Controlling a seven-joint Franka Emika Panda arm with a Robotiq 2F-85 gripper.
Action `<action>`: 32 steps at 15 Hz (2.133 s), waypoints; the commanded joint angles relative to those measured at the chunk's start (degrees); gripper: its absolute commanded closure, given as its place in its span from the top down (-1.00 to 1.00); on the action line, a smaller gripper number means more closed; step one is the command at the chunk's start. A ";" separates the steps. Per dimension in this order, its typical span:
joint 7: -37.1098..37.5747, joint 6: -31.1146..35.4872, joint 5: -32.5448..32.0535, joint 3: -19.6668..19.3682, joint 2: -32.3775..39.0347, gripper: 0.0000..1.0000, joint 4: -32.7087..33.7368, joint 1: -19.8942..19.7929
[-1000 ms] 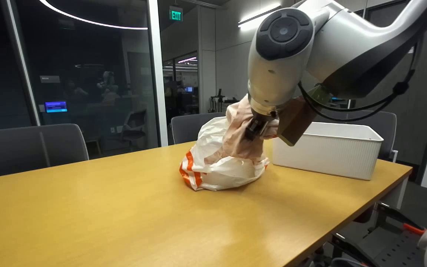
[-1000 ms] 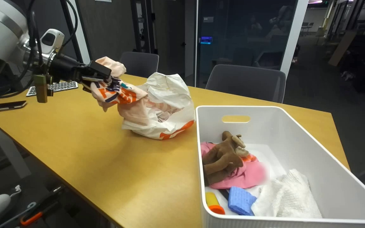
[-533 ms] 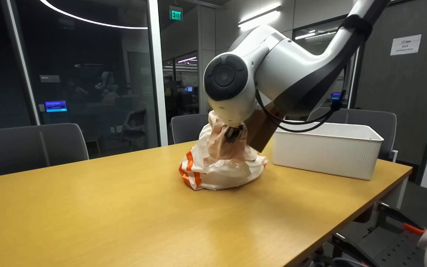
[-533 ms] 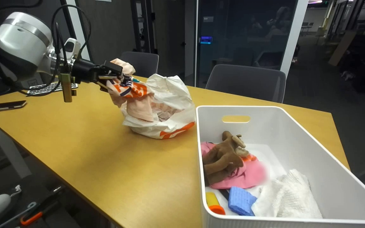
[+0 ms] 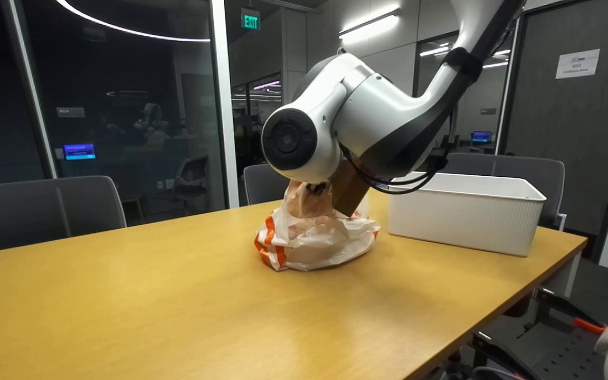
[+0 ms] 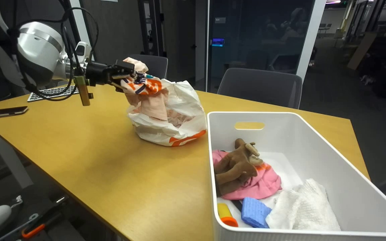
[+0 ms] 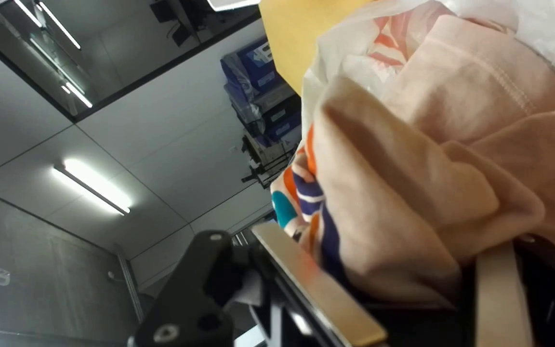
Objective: Lift the pink laundry then fold it and put it in the plastic bag
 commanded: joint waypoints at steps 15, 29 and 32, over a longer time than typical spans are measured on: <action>-0.68 0.69 7.18 0.13 5.69 -1.00 4.95 0.22; -1.17 24.31 1.69 -14.90 3.77 -1.00 -5.69 -15.62; -0.73 28.97 -5.20 -16.48 2.44 -1.00 -5.49 -18.26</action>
